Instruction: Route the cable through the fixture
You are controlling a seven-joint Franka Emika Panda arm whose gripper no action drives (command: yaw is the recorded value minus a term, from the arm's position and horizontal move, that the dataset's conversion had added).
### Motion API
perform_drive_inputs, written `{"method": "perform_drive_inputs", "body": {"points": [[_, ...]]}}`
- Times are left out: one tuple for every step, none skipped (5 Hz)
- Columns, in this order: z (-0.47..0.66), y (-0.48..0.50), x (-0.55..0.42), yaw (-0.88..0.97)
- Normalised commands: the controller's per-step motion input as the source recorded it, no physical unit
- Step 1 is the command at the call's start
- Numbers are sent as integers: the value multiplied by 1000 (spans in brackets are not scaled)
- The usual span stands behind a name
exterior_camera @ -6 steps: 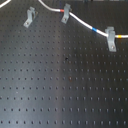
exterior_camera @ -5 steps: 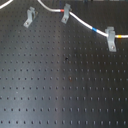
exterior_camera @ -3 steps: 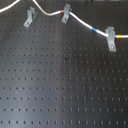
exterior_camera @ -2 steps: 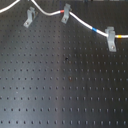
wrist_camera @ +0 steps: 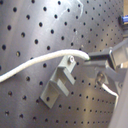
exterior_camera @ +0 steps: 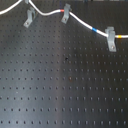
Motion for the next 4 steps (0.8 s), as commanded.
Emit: {"method": "perform_drive_inputs", "body": {"points": [[313,-4,-170,0],[265,83,-161,271],[182,79,-139,540],[171,83,-117,577]]}}
